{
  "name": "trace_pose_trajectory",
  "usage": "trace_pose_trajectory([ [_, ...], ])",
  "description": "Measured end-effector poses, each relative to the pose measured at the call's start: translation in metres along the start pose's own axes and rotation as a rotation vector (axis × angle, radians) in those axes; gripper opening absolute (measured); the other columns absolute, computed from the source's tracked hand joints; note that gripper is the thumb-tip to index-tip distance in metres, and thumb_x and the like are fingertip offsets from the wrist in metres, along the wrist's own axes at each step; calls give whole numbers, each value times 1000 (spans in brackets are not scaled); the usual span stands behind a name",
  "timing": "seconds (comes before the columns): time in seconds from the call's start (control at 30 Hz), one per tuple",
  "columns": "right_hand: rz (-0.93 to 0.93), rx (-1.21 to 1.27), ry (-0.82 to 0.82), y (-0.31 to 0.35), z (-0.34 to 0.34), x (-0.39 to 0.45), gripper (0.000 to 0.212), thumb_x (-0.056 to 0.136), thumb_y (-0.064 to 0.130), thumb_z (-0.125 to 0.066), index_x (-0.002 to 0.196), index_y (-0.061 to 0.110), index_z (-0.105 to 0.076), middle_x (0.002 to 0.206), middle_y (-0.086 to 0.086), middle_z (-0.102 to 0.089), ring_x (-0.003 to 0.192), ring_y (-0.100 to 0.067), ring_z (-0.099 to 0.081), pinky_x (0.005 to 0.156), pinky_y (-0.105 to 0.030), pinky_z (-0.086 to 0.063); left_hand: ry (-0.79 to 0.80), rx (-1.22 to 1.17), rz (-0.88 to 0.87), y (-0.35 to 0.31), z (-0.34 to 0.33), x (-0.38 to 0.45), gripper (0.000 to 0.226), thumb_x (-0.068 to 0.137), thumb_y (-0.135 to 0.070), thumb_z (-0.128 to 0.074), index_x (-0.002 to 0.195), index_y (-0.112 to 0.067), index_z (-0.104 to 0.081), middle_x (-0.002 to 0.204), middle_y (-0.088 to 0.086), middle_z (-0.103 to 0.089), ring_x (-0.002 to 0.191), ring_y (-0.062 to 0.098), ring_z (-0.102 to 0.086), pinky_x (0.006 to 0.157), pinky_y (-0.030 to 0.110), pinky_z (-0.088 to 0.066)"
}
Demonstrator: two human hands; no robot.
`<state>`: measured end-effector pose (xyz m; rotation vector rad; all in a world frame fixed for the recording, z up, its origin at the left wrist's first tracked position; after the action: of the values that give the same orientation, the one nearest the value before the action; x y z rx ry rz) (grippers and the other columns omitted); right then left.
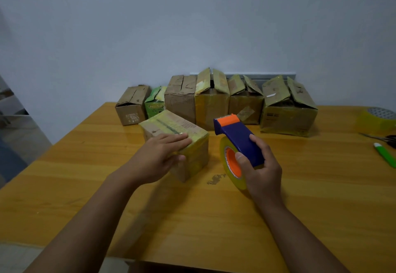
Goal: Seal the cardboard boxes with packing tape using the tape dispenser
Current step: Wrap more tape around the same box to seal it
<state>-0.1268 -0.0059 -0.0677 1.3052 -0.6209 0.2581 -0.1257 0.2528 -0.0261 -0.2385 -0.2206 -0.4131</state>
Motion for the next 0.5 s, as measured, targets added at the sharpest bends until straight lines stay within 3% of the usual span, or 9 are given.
trace_pose_trajectory([
  [0.1,2,3,-2,0,0,0,57,77,55,-59,130,36,-47,117,28,-49,103,9,-54,74,-8,-47,-131,24,60,-11,3,2,59,87,-62,-48,136,-31,-53,137,-7,-56,118,20,-51,89,39,-40],
  [0.17,3,-1,-3,0,0,1,57,77,55,-59,130,36,-47,117,28,-49,103,9,-54,73,-8,-47,-216,56,117,-21,1,5,54,84,-59,-54,127,-27,-61,125,-3,-65,111,21,-53,82,36,-36],
  [0.3,-8,9,3,-1,0,0,57,77,56,-59,130,38,-46,118,27,-49,104,8,-54,73,-8,-48,-221,71,178,-27,-6,6,73,81,-77,-31,126,-27,-61,130,-9,-61,114,16,-50,91,38,-36],
  [0.5,-2,15,2,-1,0,1,55,77,55,-59,129,38,-46,118,26,-50,103,8,-54,74,-9,-48,-279,43,208,-36,-9,8,69,84,-68,-25,120,-25,-65,123,-6,-65,113,18,-51,90,36,-32],
])
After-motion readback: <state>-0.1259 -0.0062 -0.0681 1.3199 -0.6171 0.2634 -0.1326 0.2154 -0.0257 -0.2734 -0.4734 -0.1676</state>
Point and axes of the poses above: each hand's wrist, its own x-axis towards the middle knuckle, its own z-axis out of the back of the hand, y = z × x, the point moved 4 cm from there along x, towards the middle knuckle
